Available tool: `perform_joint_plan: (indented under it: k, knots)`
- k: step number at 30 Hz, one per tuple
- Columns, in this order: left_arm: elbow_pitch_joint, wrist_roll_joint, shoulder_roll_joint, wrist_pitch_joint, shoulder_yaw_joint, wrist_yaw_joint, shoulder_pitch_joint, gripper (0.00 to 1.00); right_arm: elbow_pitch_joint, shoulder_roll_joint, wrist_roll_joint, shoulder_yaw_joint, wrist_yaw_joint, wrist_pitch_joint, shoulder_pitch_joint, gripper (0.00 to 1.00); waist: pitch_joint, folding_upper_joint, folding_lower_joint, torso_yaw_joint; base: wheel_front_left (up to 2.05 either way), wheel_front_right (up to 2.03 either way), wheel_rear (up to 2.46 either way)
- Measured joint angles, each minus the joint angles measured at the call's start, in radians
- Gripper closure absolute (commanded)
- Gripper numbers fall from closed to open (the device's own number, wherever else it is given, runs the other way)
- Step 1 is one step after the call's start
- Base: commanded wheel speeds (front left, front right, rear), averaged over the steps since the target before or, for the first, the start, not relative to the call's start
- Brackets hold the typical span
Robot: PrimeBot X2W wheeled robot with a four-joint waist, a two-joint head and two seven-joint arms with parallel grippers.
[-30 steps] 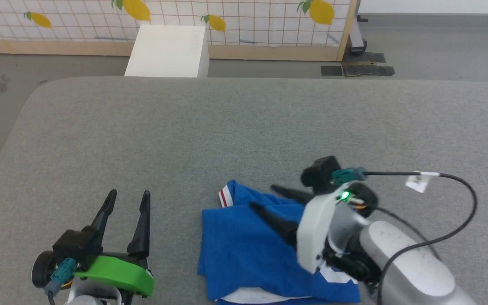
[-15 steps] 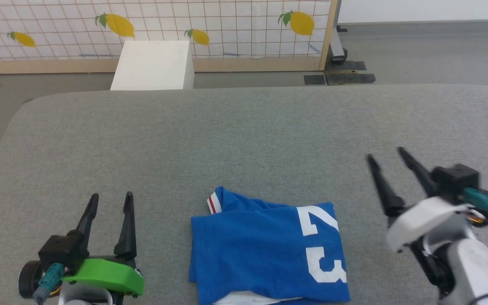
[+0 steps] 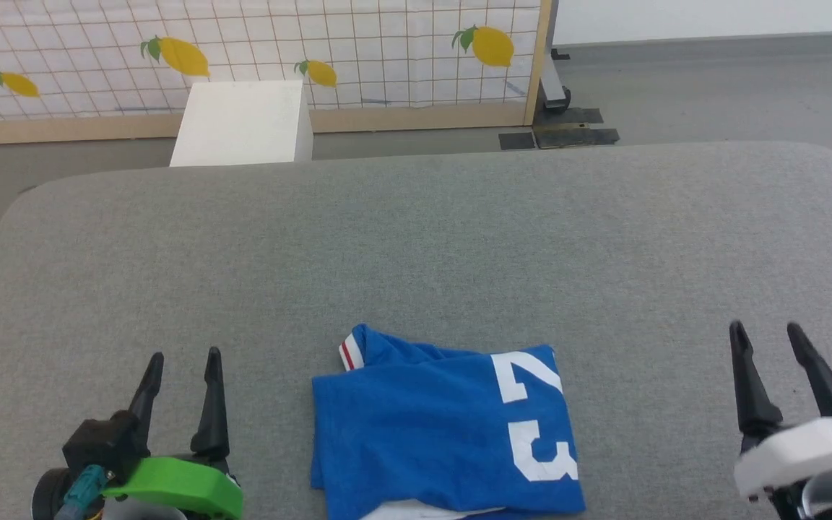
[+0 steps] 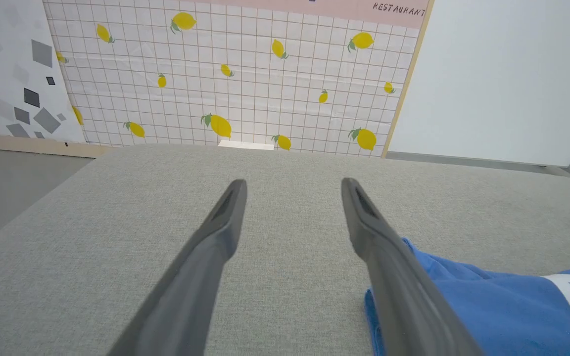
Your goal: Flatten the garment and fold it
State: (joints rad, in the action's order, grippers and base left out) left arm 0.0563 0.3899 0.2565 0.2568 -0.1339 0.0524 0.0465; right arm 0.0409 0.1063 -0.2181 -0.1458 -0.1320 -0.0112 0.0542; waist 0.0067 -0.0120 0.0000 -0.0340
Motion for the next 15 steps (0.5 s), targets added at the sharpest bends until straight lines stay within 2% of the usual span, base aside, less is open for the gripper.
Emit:
perform_joint_plan:
  k: [9, 15]
  knots:
    - [0.013, -0.025, -0.029, 0.000, 0.020, -0.031, 0.015, 0.00, 0.023, -0.018, -0.002, -0.008, 0.000, -0.050, 0.073, 0.00, 0.007, 0.0000, 0.0000, -0.006, 0.00, 0.00, 0.00]
    - [0.016, -0.042, -0.048, 0.000, 0.040, -0.058, 0.012, 0.00, 0.026, 0.005, -0.074, -0.018, 0.000, -0.137, 0.067, 0.00, 0.034, 0.0000, 0.0000, 0.006, 0.00, 0.00, 0.00]
